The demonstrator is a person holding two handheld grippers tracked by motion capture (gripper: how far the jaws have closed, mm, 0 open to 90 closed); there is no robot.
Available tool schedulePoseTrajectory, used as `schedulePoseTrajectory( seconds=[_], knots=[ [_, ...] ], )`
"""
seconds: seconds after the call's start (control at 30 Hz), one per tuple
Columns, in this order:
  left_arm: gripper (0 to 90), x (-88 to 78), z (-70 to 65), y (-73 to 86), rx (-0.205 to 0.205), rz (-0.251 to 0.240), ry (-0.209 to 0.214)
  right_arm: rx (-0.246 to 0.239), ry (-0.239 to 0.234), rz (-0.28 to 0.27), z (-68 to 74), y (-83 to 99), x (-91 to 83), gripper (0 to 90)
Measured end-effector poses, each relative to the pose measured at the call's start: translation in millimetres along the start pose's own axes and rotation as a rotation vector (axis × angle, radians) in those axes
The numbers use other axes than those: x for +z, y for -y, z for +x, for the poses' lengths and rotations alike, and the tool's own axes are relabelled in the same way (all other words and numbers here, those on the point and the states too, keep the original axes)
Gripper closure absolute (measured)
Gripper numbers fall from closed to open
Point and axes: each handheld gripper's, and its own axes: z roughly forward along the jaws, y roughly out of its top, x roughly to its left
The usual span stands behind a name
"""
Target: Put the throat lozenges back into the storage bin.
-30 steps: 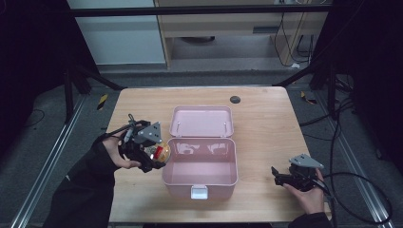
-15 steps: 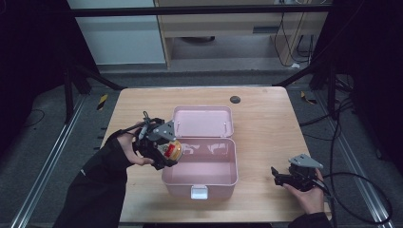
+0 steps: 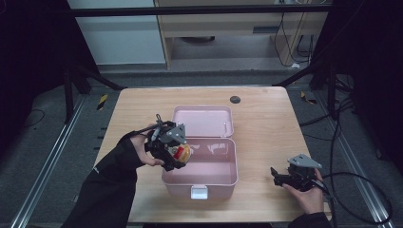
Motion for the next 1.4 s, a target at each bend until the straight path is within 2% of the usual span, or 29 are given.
schedulePoseTrajectory(
  seconds=[0.63, 1.4],
  knots=[
    [19.6, 29.5, 0.8, 14.5, -0.017, 0.04, 0.031, -0.001, 0.0, 0.011, 1.6, 0.3, 1.3, 4.5],
    [19.3, 50.8, 0.1, 26.1, -0.034, 0.084, 0.064, -0.008, -0.006, 0.016, 2.1, 0.7, 2.3, 3.8]
  ],
)
